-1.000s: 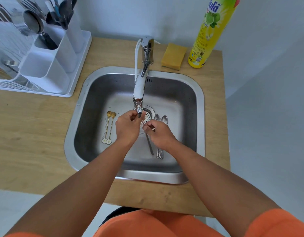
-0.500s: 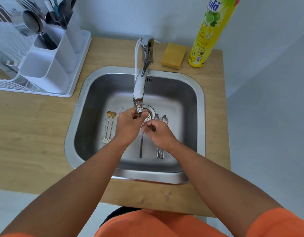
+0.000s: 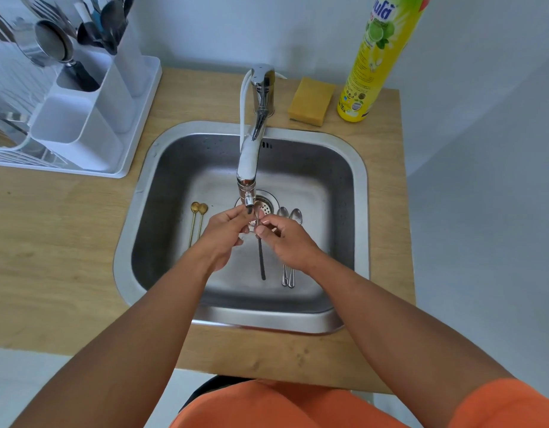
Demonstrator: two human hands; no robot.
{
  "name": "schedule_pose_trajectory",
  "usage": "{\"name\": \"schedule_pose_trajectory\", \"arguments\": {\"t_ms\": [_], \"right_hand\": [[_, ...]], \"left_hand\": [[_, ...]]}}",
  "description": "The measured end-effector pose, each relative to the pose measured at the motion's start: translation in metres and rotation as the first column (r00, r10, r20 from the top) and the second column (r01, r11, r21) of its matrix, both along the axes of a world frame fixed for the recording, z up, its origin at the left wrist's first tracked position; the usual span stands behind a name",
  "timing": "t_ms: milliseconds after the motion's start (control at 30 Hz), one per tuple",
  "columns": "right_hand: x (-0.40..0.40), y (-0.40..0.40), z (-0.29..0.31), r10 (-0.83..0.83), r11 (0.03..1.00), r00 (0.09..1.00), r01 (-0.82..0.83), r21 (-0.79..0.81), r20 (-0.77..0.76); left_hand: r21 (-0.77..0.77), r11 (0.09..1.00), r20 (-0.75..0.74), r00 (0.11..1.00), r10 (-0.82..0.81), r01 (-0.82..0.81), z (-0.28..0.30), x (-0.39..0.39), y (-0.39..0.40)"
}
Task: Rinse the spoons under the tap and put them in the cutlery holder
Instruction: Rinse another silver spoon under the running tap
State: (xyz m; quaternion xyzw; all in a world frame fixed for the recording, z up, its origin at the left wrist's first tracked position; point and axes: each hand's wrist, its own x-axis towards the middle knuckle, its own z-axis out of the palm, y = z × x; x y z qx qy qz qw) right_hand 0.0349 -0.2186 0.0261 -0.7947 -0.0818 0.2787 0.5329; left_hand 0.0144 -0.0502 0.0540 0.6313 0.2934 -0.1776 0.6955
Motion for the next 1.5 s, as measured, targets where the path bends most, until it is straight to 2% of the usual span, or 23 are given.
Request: {"name": "schedule_pose_trajectory", "arguments": {"t_ms": [367, 533, 667, 800, 967, 1300, 1500], "right_hand": [[-0.006, 0.005, 0.001, 0.048, 0.999, 0.998, -0.048, 0.017, -0.029], [-0.008, 0.002, 0.0, 0.041, 0.998, 0.999, -0.042, -0.038, -0.022], [-0.01, 0.002, -0.003, 0.002, 0.997, 1.0, -0.001, -0.078, 0.021], [-0.01, 0.002, -0.004, -0.016, 1.0, 1.0, 0.016, 0.006, -0.021], [-0.009, 0.002, 0.0, 0.037, 0.998, 0.998, -0.035, 0.054, -0.046], [-0.013, 0.009, -0.001, 0.082, 0.992, 0.993, -0.074, 0.102, -0.082], [-0.015, 0.011, -0.004, 0.037, 0.985, 0.994, -0.019, 0.171, -0.102]], "left_hand": [[-0.184, 0.983, -0.05, 0.999, 0.004, -0.013, -0.001, -0.002, 0.003], [-0.001, 0.995, -0.071, 0.992, 0.099, -0.1, -0.001, -0.005, -0.001], [0.099, 0.98, -0.003, 0.985, 0.175, -0.174, 0.0, -0.007, -0.006], [0.086, 0.995, 0.107, 0.993, 0.05, -0.06, 0.001, -0.009, -0.002], [0.076, 0.994, 0.123, 0.989, -0.087, 0.078, -0.004, -0.008, 0.009], [-0.099, 0.994, 0.059, 0.997, 0.055, -0.049, -0.015, -0.005, 0.011], [0.017, 0.996, 0.065, 0.994, 0.088, -0.089, -0.014, -0.003, 0.006]]}}
